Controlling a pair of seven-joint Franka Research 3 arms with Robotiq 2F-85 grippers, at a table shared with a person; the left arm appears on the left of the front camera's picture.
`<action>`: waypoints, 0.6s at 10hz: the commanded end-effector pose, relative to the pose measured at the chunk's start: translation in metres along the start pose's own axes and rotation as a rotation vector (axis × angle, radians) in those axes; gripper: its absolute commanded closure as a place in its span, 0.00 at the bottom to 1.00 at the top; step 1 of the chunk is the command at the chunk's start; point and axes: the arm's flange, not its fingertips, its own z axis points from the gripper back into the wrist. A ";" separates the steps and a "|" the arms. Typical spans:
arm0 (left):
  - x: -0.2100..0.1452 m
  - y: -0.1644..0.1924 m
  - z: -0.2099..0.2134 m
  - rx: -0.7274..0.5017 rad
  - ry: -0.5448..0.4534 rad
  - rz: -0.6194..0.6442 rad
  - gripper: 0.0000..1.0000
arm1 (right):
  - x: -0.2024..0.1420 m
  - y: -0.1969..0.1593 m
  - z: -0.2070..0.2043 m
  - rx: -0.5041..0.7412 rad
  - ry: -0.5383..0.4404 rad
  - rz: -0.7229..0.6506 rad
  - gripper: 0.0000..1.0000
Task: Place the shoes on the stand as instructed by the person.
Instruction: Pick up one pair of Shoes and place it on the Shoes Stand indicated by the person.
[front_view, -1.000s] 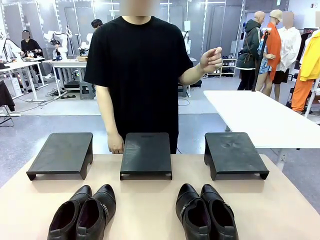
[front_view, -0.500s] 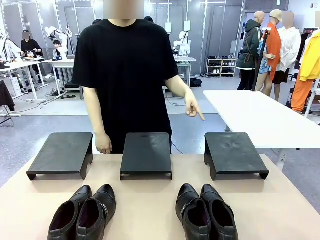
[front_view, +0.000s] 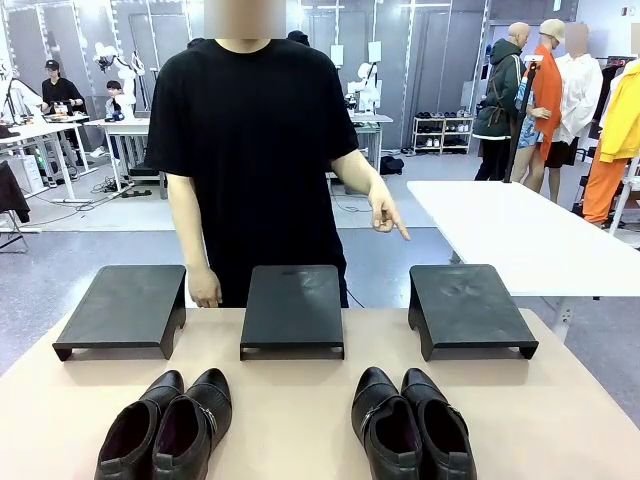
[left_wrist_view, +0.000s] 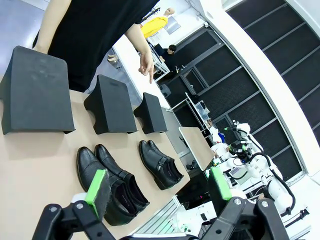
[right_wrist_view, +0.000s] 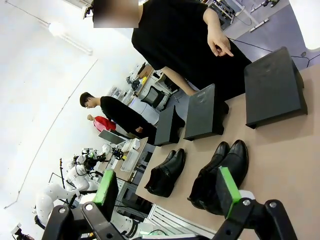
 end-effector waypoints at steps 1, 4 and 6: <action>0.002 -0.001 0.002 -0.010 0.006 -0.014 0.00 | 0.003 0.000 -0.001 0.008 -0.005 0.024 0.00; 0.002 -0.001 0.002 -0.010 0.006 -0.014 0.00 | 0.003 0.000 -0.001 0.008 -0.005 0.024 0.00; 0.002 -0.001 0.002 -0.010 0.006 -0.014 0.00 | 0.007 0.013 -0.011 -0.010 0.083 -0.010 0.00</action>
